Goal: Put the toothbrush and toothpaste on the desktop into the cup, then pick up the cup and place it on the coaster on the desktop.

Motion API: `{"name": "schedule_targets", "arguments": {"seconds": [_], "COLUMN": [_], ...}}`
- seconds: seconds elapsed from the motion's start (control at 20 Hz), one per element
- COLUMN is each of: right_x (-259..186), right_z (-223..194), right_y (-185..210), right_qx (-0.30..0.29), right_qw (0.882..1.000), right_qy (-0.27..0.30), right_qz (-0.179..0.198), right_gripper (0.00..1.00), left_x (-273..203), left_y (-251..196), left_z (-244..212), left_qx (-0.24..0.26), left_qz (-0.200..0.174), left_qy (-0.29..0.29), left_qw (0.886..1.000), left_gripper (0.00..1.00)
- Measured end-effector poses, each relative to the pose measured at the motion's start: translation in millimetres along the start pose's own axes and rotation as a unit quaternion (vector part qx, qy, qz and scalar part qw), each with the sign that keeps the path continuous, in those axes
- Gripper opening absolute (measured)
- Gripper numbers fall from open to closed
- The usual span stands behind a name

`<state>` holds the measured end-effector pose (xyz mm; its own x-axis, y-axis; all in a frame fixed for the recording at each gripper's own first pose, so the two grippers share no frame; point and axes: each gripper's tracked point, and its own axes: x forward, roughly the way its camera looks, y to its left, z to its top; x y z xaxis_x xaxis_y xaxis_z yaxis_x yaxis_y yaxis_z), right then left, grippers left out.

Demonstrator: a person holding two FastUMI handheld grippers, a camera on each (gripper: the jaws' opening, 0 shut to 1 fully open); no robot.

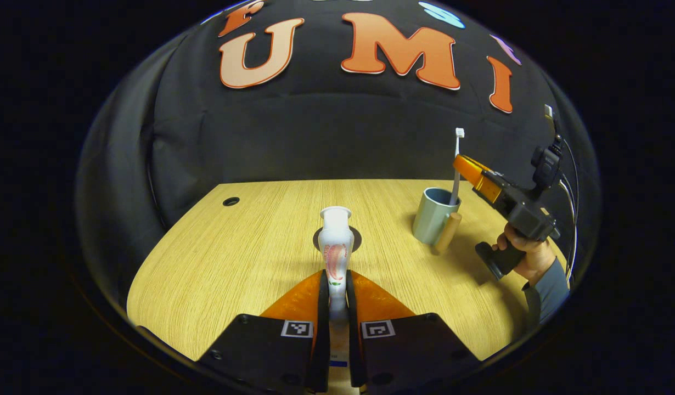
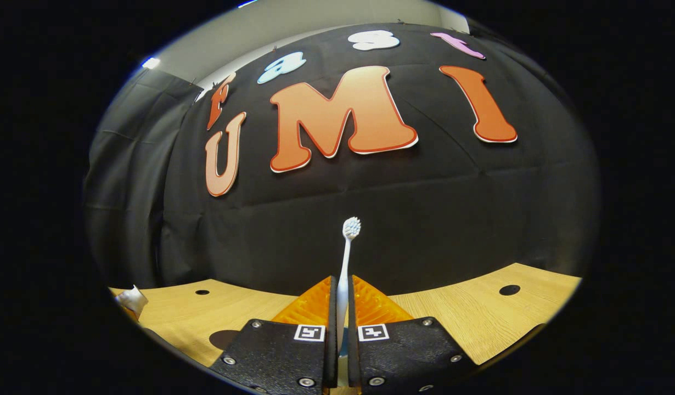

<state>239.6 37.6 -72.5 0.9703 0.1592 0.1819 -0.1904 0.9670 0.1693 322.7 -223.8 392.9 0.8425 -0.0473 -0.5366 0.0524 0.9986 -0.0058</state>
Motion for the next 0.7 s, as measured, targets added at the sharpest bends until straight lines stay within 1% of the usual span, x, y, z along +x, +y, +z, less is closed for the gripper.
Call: {"name": "schedule_targets", "arguments": {"seconds": [0.2,0.3,0.35,0.4,0.45,0.5,0.55,0.6,0.65,0.7], "right_x": [-12,-17,-22,-28,-34,-40,-48,-54,-61,-69], "right_z": [-13,-17,-19,-22,-21,-19,-15,-11,-5,0], "right_y": [5,8,8,7,7,6,3,1,-2,-7], "right_qx": [-0.004,-0.006,-0.003,0.000,0.004,0.006,0.007,0.006,0.005,0.002], "right_qw": [0.999,0.998,0.997,0.996,0.996,0.995,0.995,0.995,0.996,0.996], "right_qy": [0.039,0.057,0.068,0.079,0.087,0.091,0.091,0.088,0.086,0.083], "right_qz": [0.015,0.024,0.027,0.030,0.033,0.034,0.034,0.035,0.035,0.034], "right_gripper": [0.11,0.14,0.21,0.25,0.35,0.34,0.49,0.54,0.63,0.68], "left_x": [1,3,4,6,9,13,17,21,20,21], "left_y": [-10,-15,-17,-20,-24,-28,-34,-40,-47,-54], "left_z": [28,42,50,61,76,93,107,121,132,144], "left_qx": [0.000,-0.002,-0.002,-0.004,-0.007,-0.011,-0.013,-0.013,-0.014,-0.016], "left_qz": [-0.010,-0.015,-0.016,-0.020,-0.025,-0.030,-0.035,-0.040,-0.042,-0.047], "left_qy": [-0.036,-0.055,-0.068,-0.084,-0.104,-0.126,-0.150,-0.170,-0.188,-0.207], "left_qw": [0.999,0.998,0.998,0.996,0.994,0.991,0.988,0.985,0.981,0.977], "left_gripper": [0.18,0.18,0.18,0.18,0.18,0.18,0.18,0.18,0.18,0.18]}}
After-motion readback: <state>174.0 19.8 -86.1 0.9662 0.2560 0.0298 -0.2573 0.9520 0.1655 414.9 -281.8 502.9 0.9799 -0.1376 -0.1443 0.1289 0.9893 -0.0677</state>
